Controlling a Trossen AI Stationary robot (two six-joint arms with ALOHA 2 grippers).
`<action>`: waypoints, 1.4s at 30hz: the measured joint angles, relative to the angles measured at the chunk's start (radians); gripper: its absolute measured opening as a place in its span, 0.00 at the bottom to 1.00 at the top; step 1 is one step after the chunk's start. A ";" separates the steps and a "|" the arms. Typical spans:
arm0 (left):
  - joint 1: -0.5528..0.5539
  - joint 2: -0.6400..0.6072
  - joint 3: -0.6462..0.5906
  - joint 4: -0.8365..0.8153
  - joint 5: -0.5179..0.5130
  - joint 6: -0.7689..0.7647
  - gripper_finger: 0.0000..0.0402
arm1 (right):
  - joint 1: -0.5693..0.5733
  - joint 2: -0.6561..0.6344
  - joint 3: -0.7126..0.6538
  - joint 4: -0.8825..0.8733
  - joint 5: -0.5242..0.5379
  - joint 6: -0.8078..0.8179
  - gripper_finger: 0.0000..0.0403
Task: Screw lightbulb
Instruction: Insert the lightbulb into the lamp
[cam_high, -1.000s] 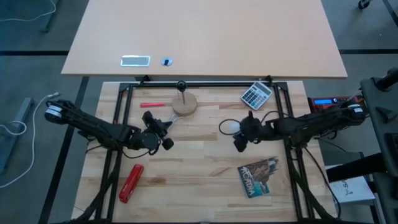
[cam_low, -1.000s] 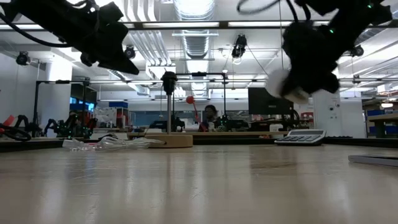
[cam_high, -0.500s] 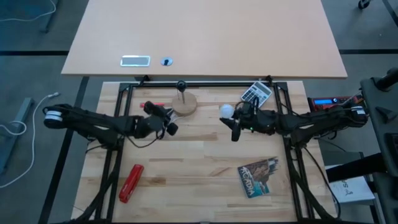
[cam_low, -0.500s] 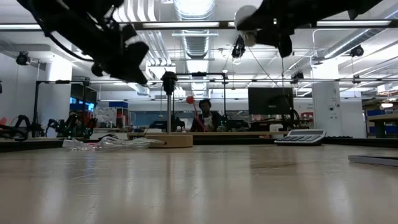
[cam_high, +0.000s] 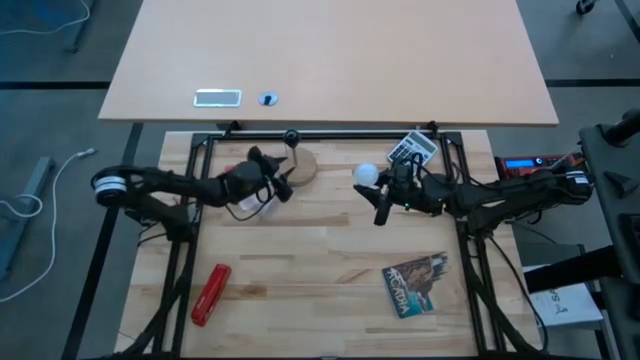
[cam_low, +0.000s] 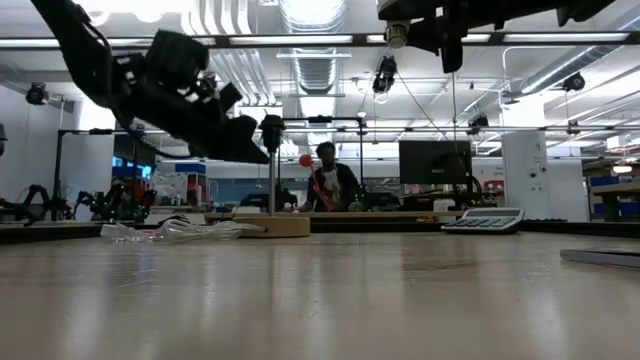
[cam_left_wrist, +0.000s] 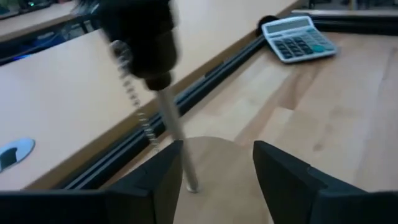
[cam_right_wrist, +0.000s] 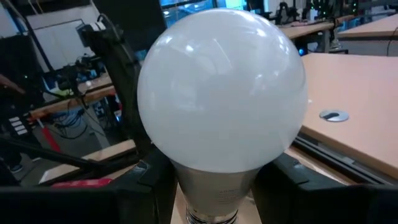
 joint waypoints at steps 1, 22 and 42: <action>0.015 0.019 -0.003 0.031 0.004 -0.002 0.46 | 0.000 -0.002 0.000 -0.003 0.000 -0.003 0.39; 0.103 0.379 0.233 0.160 -0.078 0.023 0.45 | -0.014 -0.003 0.000 -0.006 0.000 -0.012 0.39; 0.122 0.387 0.266 0.171 0.276 -0.016 0.05 | -0.010 -0.003 -0.001 -0.014 0.000 0.010 0.39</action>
